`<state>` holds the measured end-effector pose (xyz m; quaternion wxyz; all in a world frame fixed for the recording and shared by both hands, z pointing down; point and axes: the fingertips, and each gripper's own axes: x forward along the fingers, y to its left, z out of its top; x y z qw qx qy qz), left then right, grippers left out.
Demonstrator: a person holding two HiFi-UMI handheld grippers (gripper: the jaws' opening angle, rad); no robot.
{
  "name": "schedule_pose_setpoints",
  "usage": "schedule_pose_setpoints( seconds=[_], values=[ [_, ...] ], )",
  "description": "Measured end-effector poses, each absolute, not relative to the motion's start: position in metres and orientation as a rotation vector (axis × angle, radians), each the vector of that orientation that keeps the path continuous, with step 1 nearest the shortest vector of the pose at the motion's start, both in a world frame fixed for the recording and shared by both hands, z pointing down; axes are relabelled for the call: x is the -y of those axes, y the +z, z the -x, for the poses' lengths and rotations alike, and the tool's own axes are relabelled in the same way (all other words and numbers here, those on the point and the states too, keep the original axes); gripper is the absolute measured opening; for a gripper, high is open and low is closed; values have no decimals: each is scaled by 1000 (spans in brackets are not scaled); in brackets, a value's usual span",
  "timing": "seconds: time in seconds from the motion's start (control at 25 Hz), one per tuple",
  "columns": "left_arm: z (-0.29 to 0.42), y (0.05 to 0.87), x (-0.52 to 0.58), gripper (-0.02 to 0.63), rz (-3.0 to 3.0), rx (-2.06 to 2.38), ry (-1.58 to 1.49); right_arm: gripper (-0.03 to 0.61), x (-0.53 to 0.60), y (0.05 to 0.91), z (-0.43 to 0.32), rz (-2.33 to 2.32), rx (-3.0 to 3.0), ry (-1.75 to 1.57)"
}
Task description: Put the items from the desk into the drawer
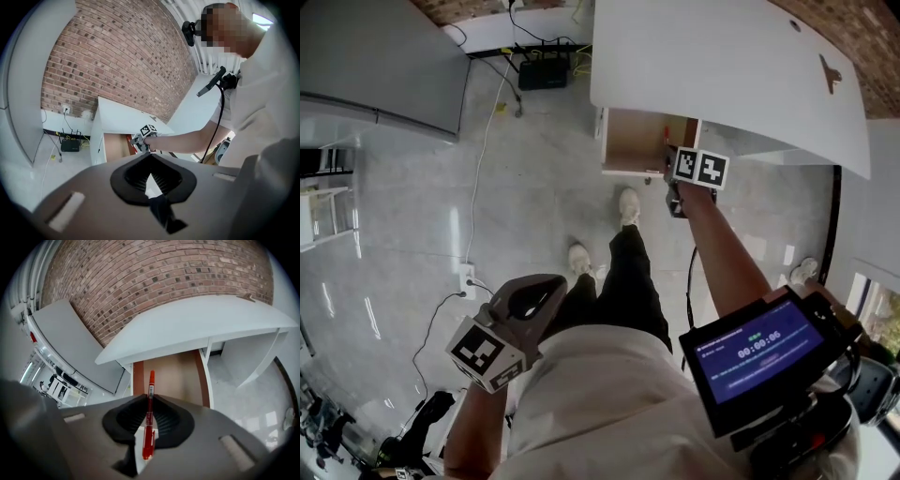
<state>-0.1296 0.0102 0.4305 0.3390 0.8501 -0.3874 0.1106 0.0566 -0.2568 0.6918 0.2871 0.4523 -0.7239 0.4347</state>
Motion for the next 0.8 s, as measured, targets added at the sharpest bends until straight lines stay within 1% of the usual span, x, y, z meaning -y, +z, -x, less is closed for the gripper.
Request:
schedule_pose_setpoints(
  seconds=[0.4, 0.8],
  values=[
    [104, 462, -2, 8, -2149, 962, 304, 43, 304, 779, -58, -1224, 1905, 1227],
    [92, 483, 16, 8, -2115, 969, 284, 43, 336, 838, -44, -1136, 1900, 1248]
  ],
)
